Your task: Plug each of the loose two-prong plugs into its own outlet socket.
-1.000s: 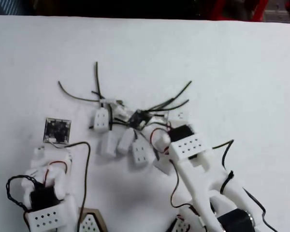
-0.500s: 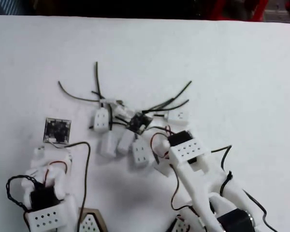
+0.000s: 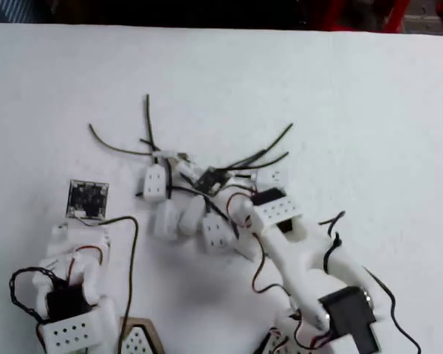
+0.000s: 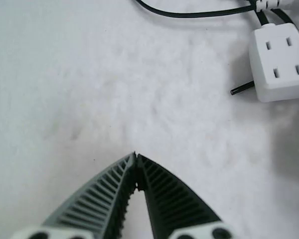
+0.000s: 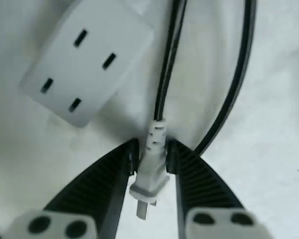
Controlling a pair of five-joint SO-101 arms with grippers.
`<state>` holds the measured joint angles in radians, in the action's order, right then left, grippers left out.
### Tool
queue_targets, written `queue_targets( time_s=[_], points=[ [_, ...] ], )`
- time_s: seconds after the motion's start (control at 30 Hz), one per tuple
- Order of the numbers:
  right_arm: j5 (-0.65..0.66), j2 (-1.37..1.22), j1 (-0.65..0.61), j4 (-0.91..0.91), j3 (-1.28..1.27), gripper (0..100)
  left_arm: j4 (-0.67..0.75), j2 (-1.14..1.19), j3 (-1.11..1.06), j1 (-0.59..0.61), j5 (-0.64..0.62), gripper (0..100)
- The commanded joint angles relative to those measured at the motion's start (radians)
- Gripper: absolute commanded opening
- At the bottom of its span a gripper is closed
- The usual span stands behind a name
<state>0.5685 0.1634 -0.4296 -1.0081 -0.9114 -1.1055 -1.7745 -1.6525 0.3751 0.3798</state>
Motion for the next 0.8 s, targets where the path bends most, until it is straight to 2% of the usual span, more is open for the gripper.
queue_targets(
  time_s=[0.0, 0.07, 0.17, 0.33, 0.53, 0.77],
  points=[
    [0.006, -0.03, 0.039, -0.012, 0.028, 4.7, 0.018, -0.019, 0.009, 0.01, 0.0, 2],
    [0.025, -0.03, 0.053, -0.008, 0.029, 1.5, 0.02, -0.019, 0.009, 0.01, 0.0, 2],
    [0.077, -0.03, 0.064, -0.016, 0.029, 1.8, 0.02, -0.019, 0.008, 0.01, 0.0, 2],
    [0.091, 0.016, 0.131, -0.117, 0.086, 1.7, 0.02, -0.019, 0.008, 0.01, 0.0, 2],
    [0.173, 0.239, 0.26, -0.288, 0.166, 1.7, 0.021, -0.019, 0.008, 0.01, 0.0, 2],
    [0.181, 0.529, 0.367, -0.429, 0.253, 1.7, 0.021, -0.019, 0.008, 0.01, 0.0, 2]
  ],
)
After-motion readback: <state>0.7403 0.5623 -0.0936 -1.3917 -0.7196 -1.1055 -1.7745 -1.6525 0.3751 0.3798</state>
